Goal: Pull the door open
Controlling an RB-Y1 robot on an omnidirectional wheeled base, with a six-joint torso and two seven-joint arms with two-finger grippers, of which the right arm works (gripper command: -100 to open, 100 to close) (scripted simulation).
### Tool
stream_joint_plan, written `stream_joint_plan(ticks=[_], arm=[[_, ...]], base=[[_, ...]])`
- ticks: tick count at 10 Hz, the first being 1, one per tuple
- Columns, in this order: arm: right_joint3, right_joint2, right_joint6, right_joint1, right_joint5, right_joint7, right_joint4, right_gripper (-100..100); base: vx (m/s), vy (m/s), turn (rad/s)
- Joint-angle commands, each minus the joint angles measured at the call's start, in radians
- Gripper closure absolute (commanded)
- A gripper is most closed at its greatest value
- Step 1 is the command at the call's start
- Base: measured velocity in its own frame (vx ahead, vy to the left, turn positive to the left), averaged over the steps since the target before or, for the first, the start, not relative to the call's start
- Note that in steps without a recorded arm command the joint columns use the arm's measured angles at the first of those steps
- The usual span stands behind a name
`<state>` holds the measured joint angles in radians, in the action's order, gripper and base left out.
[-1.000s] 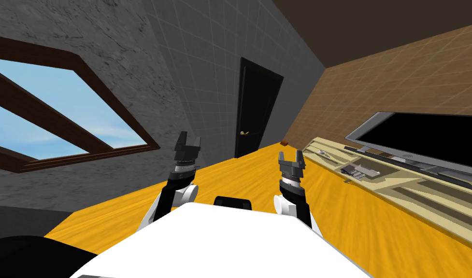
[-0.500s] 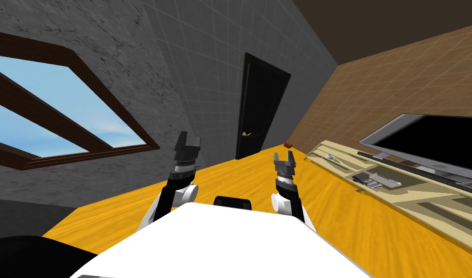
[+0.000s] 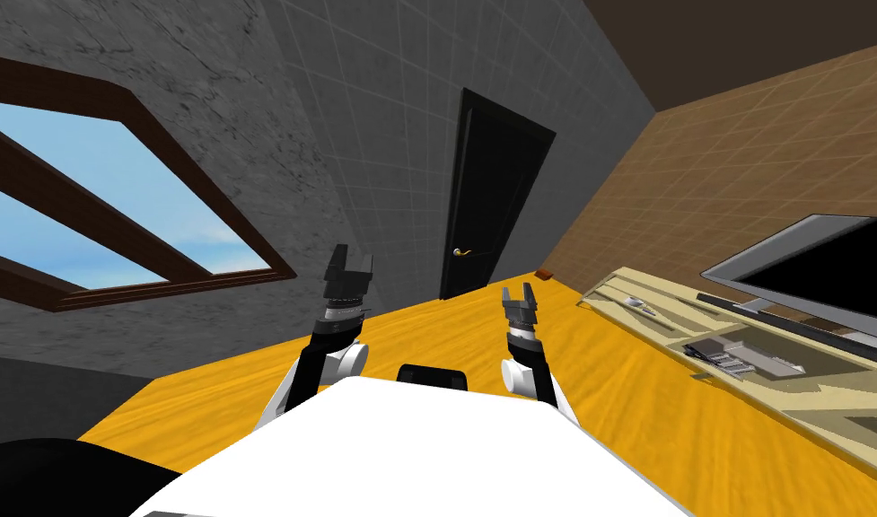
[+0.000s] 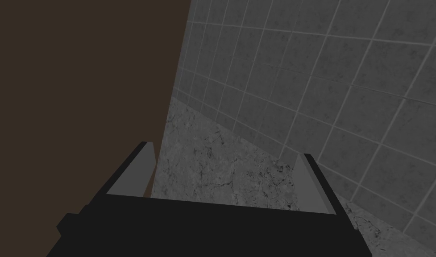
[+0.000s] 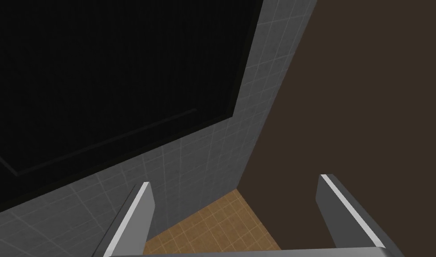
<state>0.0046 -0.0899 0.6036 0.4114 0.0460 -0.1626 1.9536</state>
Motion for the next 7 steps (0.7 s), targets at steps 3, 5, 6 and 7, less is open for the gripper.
stream_joint_plan(ticks=[3, 5, 6, 7], arm=[[0.012, -0.024, 0.006, -0.031, 0.008, 0.001, -0.075, -100], [0.019, -0.038, 0.01, -0.048, 0.013, 0.0, -0.117, -100], [0.022, -0.045, 0.012, -0.057, 0.016, 0.0, -0.138, -100], [0.025, -0.052, 0.013, -0.066, 0.018, 0.0, -0.16, -100]], base=[[0.086, -0.024, 0.071], [0.098, -0.023, 0.069], [0.097, -0.036, 0.067], [0.092, -0.03, 0.087]])
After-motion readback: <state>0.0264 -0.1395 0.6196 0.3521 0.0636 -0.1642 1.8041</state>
